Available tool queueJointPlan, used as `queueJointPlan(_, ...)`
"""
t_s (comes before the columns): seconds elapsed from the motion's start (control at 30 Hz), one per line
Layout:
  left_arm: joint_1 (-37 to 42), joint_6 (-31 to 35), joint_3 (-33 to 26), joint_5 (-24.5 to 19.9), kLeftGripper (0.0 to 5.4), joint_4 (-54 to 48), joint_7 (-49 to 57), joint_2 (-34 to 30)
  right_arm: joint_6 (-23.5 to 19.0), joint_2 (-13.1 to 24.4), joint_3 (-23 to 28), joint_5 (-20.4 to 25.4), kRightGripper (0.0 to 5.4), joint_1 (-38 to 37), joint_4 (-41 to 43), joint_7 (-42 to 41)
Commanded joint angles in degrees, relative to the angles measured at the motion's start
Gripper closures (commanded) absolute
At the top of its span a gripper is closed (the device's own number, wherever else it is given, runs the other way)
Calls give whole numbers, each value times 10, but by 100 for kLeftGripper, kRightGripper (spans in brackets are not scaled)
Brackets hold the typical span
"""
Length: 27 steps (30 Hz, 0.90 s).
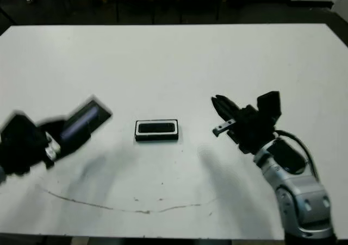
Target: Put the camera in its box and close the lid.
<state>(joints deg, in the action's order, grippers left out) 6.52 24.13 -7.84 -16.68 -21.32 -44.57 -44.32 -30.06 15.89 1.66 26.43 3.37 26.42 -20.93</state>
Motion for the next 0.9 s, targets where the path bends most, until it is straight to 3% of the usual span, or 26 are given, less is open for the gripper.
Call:
queueJointPlan(0.03, 97, -29, 58, 16, 264, 96, -71, -22, -7, -10, -5, 2, 540, -1, -17, 5)
queueJointPlan(0.13, 192, -56, 116, 31, 264, 197, -153, -21, -7, -11, -7, 2, 540, 0, -18, 2)
queueJointPlan(0.23, 278, -40, 177, 55, 264, 284, -225, -13, -17, -9, -6, 5, 540, -2, -9, 6)
queueJointPlan(0.4, 357, -67, 249, 102, 264, 382, -290, 25, -18, -3, 0, 7, 540, -1, -9, 6)
queueJointPlan(0.6, 390, -124, 268, 111, 264, 493, -335, 85, -28, 5, 7, 11, 540, 2, -6, 6)
queueJointPlan(0.9, 414, -152, 255, 103, 264, 631, -364, 164, -28, 10, 11, 13, 540, 8, -12, 4)
